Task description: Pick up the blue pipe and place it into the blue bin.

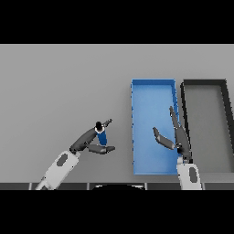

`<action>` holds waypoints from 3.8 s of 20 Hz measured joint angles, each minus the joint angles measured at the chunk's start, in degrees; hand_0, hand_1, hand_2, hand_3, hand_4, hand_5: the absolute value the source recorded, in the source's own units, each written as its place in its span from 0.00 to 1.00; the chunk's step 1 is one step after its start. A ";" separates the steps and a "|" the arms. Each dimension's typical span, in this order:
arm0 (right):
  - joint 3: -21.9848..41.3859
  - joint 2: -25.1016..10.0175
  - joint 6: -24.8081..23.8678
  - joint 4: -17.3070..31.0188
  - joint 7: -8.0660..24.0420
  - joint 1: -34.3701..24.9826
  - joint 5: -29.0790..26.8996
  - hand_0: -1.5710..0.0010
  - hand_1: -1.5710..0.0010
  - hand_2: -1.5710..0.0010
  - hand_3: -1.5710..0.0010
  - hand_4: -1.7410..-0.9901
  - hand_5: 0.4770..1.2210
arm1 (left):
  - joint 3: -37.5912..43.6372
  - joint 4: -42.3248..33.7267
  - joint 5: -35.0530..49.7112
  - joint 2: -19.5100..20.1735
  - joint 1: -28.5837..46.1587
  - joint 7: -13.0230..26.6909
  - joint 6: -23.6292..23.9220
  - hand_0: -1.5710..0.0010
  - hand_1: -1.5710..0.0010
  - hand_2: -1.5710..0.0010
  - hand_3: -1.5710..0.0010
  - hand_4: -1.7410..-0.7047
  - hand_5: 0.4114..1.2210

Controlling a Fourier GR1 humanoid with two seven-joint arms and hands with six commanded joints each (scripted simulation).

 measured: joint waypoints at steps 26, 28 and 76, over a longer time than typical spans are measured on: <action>-0.18 -0.16 0.20 0.61 1.17 -1.10 0.03 1.00 1.00 1.00 1.00 0.76 0.22 | 1.80 -12.63 1.84 -9.15 -2.32 -1.44 -0.93 0.01 0.01 0.01 0.01 0.27 1.00; -0.41 -0.48 0.03 1.06 1.32 -1.16 0.32 1.00 1.00 1.00 1.00 0.78 0.22 | 2.43 -13.80 2.34 -9.48 -3.62 0.88 -1.88 0.00 0.00 0.00 0.00 0.26 1.00; 17.53 6.69 18.93 -11.71 37.09 -33.70 -11.46 0.35 0.35 0.34 0.44 0.30 0.10 | 9.63 -13.65 -6.81 -16.90 -1.06 6.97 -13.71 0.00 0.00 0.00 0.00 0.09 1.00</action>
